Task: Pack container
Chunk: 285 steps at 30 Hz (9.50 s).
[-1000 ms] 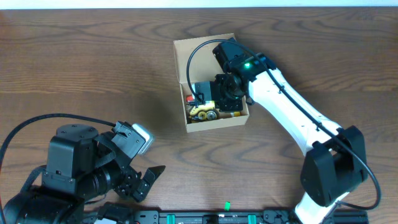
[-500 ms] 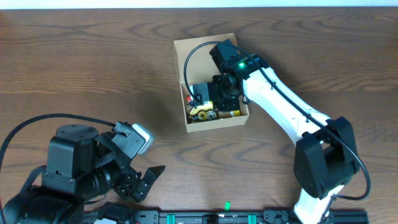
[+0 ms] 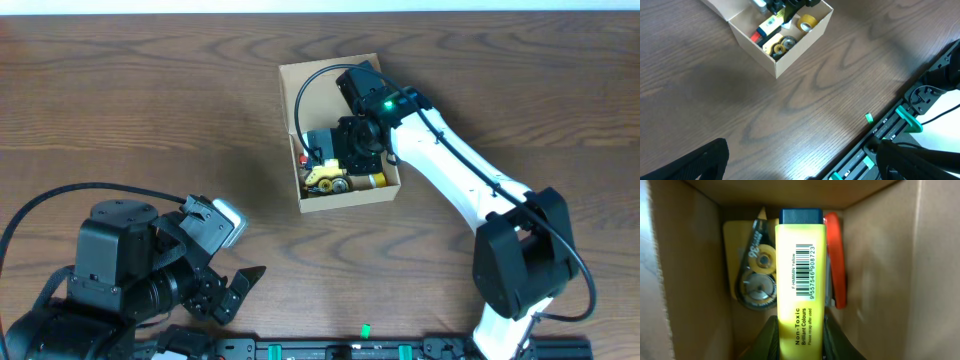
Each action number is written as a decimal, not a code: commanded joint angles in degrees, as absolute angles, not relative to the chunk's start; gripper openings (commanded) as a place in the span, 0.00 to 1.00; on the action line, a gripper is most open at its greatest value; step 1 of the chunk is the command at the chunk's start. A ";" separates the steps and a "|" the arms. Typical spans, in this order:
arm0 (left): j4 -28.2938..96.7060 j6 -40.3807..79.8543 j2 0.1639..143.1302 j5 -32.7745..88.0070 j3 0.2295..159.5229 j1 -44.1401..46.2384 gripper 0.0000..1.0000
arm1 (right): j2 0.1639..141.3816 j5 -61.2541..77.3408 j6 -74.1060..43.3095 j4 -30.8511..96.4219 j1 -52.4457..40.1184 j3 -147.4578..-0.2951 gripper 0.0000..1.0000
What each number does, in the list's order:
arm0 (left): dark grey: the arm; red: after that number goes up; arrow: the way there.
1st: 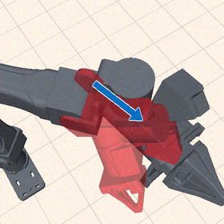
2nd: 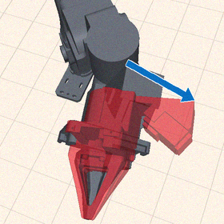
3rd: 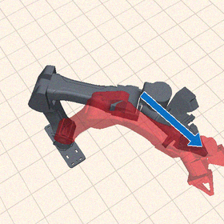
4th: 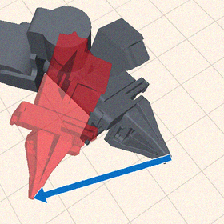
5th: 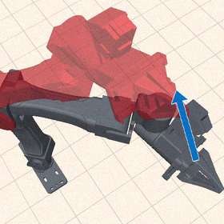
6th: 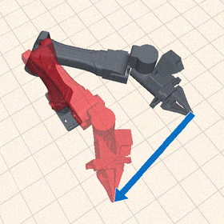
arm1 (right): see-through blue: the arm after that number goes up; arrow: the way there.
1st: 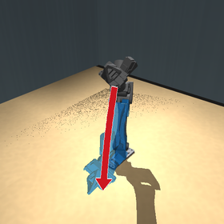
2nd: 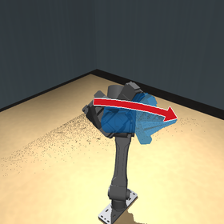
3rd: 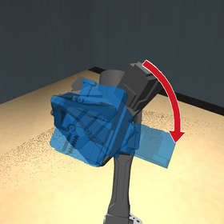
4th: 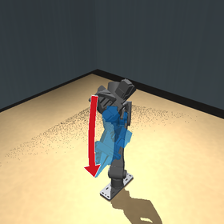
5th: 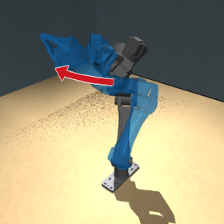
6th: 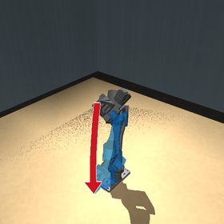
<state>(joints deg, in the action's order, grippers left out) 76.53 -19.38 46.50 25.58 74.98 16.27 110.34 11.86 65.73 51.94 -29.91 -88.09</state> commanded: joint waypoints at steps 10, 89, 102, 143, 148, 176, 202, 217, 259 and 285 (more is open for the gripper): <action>76.69 -19.73 46.44 26.44 75.92 16.14 0.95 | 111.59 9.21 66.94 50.63 -29.10 -87.83 0.01; 76.69 -19.73 46.44 26.44 75.92 16.14 0.95 | 88.95 9.23 35.73 49.80 -25.61 -87.85 0.02; 76.69 -19.73 46.44 26.41 75.92 16.14 0.95 | 89.49 22.24 25.39 50.30 -7.27 -87.83 0.01; 51.33 -5.43 64.40 13.96 75.90 16.08 0.95 | 106.41 28.45 25.58 37.47 -2.59 -87.83 0.01; 43.18 0.69 75.66 16.05 75.92 14.11 0.95 | 106.41 31.90 25.56 37.89 -1.76 -87.83 0.01; 12.78 6.22 106.69 44.21 75.92 -2.59 0.06 | 109.86 32.80 15.79 36.58 -2.44 -87.83 0.01; -10.90 42.44 125.54 55.11 76.47 0.32 0.06 | 125.23 41.34 -4.49 18.13 -3.53 -87.83 0.01; -10.96 39.62 125.54 63.64 84.64 4.47 0.06 | 126.34 51.24 -6.37 14.50 -5.13 -87.85 0.01; -4.40 30.74 120.92 81.93 90.50 5.69 0.06 | 114.63 60.62 18.13 46.15 -2.33 -88.82 0.01; -4.12 31.33 120.81 52.93 90.78 0.08 0.06 | 94.98 38.26 26.00 47.31 -2.33 -89.25 0.01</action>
<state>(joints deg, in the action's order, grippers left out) -4.27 31.48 122.56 59.22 89.34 1.87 96.90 42.61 24.97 47.86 -1.85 -88.44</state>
